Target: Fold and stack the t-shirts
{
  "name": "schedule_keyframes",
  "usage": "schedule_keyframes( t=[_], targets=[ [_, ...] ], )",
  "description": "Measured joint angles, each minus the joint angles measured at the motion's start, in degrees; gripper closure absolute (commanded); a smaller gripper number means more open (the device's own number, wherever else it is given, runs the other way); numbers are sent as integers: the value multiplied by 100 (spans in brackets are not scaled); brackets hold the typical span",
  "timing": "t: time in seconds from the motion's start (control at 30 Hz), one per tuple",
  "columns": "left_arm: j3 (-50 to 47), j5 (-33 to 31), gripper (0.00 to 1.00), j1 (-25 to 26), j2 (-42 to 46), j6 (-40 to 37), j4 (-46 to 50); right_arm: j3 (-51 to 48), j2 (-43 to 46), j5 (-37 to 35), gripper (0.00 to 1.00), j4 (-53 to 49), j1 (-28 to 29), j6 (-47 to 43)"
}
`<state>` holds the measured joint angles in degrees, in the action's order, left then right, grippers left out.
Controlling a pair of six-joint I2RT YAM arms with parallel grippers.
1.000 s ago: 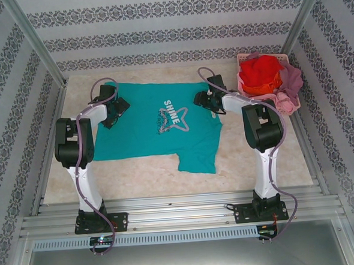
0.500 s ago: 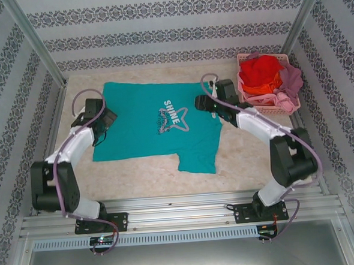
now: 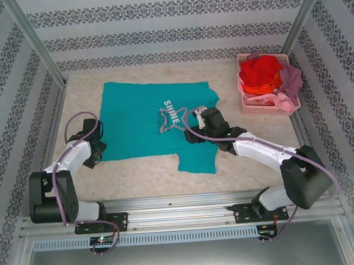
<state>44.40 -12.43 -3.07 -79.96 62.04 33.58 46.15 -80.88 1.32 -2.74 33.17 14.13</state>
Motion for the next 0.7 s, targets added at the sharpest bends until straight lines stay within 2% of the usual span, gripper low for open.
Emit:
schedule_keyframes(
  t=[0.2,0.57,0.7],
  targets=[
    [109,11,47,-7,-529,166,-13,-22,4,-116,28,0,0,0],
    [109,37,56,-122,-942,190,-219,-170,177,-192,28,-22,0,13],
    [129,35,67,-155,-979,186,-225,-210,236,-197,28,-24,0,63]
  ],
)
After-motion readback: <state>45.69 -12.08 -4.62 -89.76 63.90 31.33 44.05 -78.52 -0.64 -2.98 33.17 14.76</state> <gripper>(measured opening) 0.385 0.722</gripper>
